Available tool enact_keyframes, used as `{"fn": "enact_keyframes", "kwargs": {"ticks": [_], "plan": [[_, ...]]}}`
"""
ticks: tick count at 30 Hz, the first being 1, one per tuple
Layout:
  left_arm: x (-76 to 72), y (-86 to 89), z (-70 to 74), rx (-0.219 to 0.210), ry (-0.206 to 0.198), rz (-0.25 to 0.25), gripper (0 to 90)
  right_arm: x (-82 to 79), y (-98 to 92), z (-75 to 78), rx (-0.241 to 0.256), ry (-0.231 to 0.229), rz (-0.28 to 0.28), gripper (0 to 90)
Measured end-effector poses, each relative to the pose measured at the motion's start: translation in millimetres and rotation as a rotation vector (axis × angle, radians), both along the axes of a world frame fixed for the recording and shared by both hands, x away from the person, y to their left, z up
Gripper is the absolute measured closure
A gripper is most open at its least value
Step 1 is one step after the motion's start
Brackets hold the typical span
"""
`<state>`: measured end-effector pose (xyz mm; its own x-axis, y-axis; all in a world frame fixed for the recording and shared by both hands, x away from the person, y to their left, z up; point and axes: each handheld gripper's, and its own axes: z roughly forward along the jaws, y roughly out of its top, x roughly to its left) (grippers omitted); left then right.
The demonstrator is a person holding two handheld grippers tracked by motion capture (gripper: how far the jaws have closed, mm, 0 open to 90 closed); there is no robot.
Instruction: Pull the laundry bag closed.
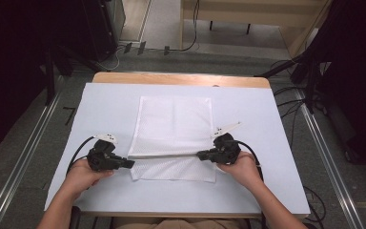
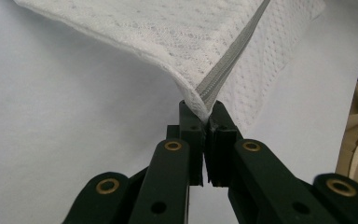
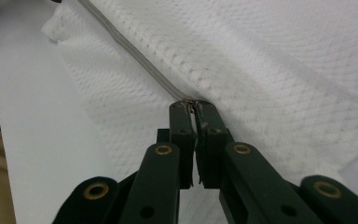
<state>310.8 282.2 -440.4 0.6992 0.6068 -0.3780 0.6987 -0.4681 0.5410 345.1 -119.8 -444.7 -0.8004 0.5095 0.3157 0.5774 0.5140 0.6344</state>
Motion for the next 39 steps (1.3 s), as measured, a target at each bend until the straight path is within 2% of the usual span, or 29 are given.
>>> {"fn": "enact_keyframes", "kwargs": {"ticks": [11, 14, 16, 17, 20, 24, 28, 29, 32, 34, 36, 39], "plan": [[-0.4, -0.3, -0.2, 0.002, 0.005, -0.012, 87.7, -1.3, -22.7, 1.9, 0.007, 0.002, -0.045, 88.1], [-0.5, 0.7, 1.3, -0.003, -0.003, -0.012, 87.8, -1.5, -27.3, 1.6, 0.005, 0.001, -0.046, 88.1], [-0.9, 2.7, 3.7, -0.021, -0.025, 0.005, 88.0, -2.2, -29.1, 1.8, -0.003, 0.003, -0.052, 88.2], [-0.4, 3.7, 3.6, -0.025, -0.013, 0.002, 88.1, -2.2, -31.0, 1.8, -0.008, -0.003, -0.051, 88.2], [-0.7, 1.3, 1.7, -0.003, -0.010, -0.006, 88.2, -2.9, -33.9, 2.6, 0.001, -0.002, -0.053, 88.2], [0.1, 1.5, 1.9, -0.004, -0.006, -0.007, 88.3, -2.8, -35.9, 2.3, 0.002, 0.006, -0.053, 88.2], [-1.9, 0.5, 3.6, -0.003, -0.021, -0.004, 88.5, -3.9, -37.3, 4.9, -0.003, -0.002, -0.058, 88.2], [-1.5, 1.0, 3.6, -0.018, -0.009, -0.014, 88.5, -4.9, -38.3, 6.1, 0.000, -0.002, -0.055, 88.2], [-0.7, -1.5, 1.7, -0.002, -0.001, -0.022, 88.3, -6.3, -41.1, 7.1, 0.013, 0.000, -0.054, 88.0], [-0.1, -1.0, 2.9, 0.001, -0.014, -0.005, 87.5, -6.4, -40.0, 6.9, 0.017, -0.005, -0.054, 87.9], [-1.4, 1.0, 5.8, -0.022, -0.044, 0.006, 84.2, -6.6, -37.3, 5.5, 0.011, 0.000, -0.061, 87.7], [-1.6, 2.0, 6.7, -0.026, -0.050, 0.011, 82.4, -5.2, -35.8, 2.4, -0.002, 0.001, -0.061, 87.1]]}}
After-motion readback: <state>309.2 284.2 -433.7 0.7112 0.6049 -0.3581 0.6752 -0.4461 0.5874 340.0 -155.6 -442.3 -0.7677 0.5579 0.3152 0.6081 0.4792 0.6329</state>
